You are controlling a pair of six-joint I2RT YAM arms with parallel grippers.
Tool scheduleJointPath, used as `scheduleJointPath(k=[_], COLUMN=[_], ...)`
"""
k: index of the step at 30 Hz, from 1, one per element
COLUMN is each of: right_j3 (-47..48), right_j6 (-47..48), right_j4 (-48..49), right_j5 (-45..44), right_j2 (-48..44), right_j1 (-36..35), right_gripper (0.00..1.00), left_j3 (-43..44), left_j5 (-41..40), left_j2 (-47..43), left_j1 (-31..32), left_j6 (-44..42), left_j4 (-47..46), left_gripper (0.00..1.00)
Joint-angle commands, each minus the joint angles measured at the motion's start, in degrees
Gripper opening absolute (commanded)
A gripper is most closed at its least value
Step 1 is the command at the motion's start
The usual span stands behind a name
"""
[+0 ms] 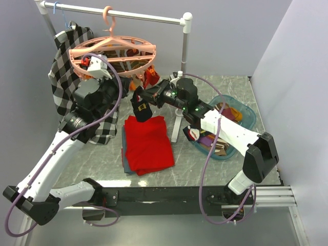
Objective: Clip the socks to the hanger
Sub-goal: Clamp the sock onto the hanger.
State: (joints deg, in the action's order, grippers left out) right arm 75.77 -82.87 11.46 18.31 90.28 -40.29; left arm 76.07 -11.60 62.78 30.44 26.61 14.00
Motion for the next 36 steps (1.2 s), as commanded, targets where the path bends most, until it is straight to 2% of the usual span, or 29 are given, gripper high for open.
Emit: scheduleJointPath(k=[1, 13, 27, 36], right_j3=[2.5, 3.3, 4.3, 5.0], right_j6=[0.1, 0.3, -0.1, 0.1], right_j4=[0.8, 0.4, 1.6, 1.7], right_j5=[0.5, 1.1, 2.2, 2.6], right_j2=[0.8, 1.5, 0.7, 0.7], right_j1=[0.4, 0.9, 1.7, 2.0], right_gripper=[0.00, 0.00, 0.00, 0.00], left_j3=[-0.2, -1.8, -2.4, -3.4], left_j5=[1.4, 5.9, 6.1, 7.7], left_j2=[-2.0, -2.6, -2.0, -2.0], left_j1=[-0.1, -0.1, -0.2, -0.2], left_j6=[-1.1, -4.4, -9.7, -9.5], left_j4=[-3.4, -4.8, -3.9, -4.9], left_gripper=[0.20, 0.21, 0.22, 0.23])
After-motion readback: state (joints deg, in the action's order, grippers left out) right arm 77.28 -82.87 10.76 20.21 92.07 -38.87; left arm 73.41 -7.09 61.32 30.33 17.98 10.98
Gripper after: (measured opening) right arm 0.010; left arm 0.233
